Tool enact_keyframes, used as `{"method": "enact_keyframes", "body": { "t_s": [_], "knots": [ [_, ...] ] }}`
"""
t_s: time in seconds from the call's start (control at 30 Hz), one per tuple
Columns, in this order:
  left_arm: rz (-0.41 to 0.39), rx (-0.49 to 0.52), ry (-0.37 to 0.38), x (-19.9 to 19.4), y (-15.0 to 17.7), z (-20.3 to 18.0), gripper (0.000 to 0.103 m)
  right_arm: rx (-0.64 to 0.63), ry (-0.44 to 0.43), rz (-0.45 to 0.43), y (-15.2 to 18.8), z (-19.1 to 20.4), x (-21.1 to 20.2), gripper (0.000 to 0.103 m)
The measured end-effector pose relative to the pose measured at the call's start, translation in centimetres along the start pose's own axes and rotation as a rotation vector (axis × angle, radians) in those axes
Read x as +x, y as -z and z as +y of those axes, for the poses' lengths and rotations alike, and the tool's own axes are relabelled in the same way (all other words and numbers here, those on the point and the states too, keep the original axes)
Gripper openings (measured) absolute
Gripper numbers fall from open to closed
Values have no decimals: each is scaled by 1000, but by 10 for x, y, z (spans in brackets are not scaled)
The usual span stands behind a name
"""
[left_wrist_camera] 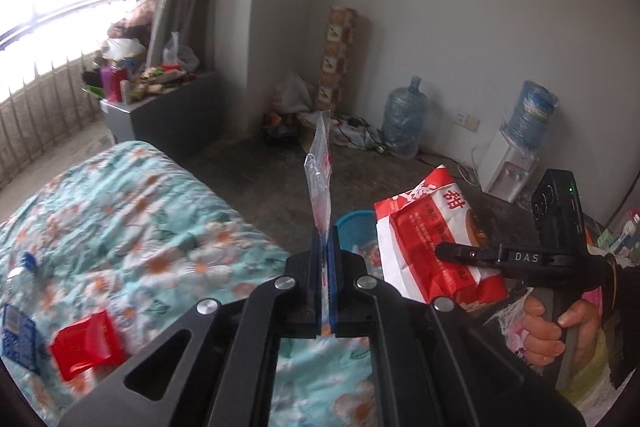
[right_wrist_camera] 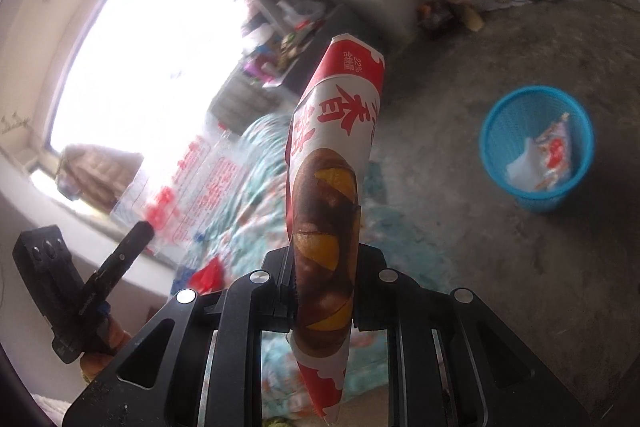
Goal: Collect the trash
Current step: 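Carry the snack bag and clear plastic bag to the blue wastebasket, then open both tools above the blue wastebasket to drop the bags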
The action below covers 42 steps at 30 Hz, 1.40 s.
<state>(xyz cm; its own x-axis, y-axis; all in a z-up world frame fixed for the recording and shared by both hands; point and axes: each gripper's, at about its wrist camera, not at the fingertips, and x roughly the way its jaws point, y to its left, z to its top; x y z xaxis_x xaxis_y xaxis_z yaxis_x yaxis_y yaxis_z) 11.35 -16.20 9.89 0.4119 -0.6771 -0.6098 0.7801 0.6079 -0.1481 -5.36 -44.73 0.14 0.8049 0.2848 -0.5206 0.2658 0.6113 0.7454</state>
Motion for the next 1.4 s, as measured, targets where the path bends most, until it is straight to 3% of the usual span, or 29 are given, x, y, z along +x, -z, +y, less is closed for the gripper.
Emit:
{"method": "enact_keyframes", "body": {
  "t_s": [0.13, 0.2, 0.33, 0.63, 0.73, 0.77, 0.8, 0.83, 0.87, 0.93, 1.0, 1.07, 1.2, 1.4],
  "knots": [
    [89, -26, 87, 51, -18, -8, 2, 130, 103, -99, -18, -50, -27, 18],
    [146, -62, 134, 80, -25, -11, 2, 192, 194, -139, -22, -76, -39, 18],
    [267, -92, 196, 149, -33, -23, 2, 299, 269, -160, -27, -117, -41, 18],
    [514, -45, 241, 321, -37, -63, 2, 422, 301, -120, -57, -179, 23, 23],
    [554, -25, 235, 369, -35, -72, 3, 464, 302, -98, -73, -203, 54, 29],
    [561, -26, 230, 381, -34, -73, 7, 485, 303, -102, -79, -214, 66, 32],
    [581, -41, 221, 399, -31, -73, 12, 503, 303, -102, -82, -223, 72, 44],
    [610, -72, 217, 416, -27, -71, 26, 521, 315, -94, -86, -233, 83, 58],
    [628, -98, 220, 427, -22, -69, 41, 545, 337, -86, -87, -245, 95, 65],
    [648, -136, 187, 445, -14, -63, 47, 588, 329, -69, -87, -265, 117, 69],
    [660, -162, 167, 454, -12, -59, 50, 665, 322, -21, -80, -282, 133, 72],
    [650, -193, 185, 450, -15, -55, 55, 705, 278, -30, -73, -285, 131, 73],
    [574, -191, 196, 425, -32, -50, 57, 636, 293, -96, -67, -264, 103, 77],
    [391, -222, 240, 336, -75, -36, 71, 568, 247, -203, -57, -227, 49, 77]
  ]
}}
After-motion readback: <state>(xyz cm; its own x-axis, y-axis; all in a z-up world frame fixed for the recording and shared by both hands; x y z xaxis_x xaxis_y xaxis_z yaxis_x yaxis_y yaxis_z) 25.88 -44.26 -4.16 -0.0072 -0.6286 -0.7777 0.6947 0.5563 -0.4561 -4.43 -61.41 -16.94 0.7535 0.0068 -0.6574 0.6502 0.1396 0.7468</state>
